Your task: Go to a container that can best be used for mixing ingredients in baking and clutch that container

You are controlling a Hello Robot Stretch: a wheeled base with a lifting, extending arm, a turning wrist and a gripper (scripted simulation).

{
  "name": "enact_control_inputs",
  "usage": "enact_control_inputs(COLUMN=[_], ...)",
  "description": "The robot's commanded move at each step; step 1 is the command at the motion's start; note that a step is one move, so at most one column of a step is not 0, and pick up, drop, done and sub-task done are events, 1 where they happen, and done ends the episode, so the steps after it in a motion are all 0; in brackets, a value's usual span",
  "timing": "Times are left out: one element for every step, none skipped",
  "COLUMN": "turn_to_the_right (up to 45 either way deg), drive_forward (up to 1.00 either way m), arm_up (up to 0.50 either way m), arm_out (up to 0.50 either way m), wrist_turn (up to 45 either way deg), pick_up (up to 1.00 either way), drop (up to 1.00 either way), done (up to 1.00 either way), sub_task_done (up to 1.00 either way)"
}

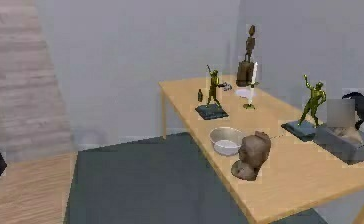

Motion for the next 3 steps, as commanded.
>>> enact_control_inputs(turn_to_the_right=[-45.0, -27.0, 45.0], drive_forward=[0.00, 0.00, 0.00], arm_up=[0.00, 0.00, 0.00], arm_out=[0.00, 0.00, 0.00], wrist_turn=[0.0, 0.0, 0.0], pick_up=[0.00, 0.00, 0.00], drop=[0.00, 0.00, 0.00], done=[0.00, 0.00, 0.00], sub_task_done=[0.00, 0.00, 0.00])
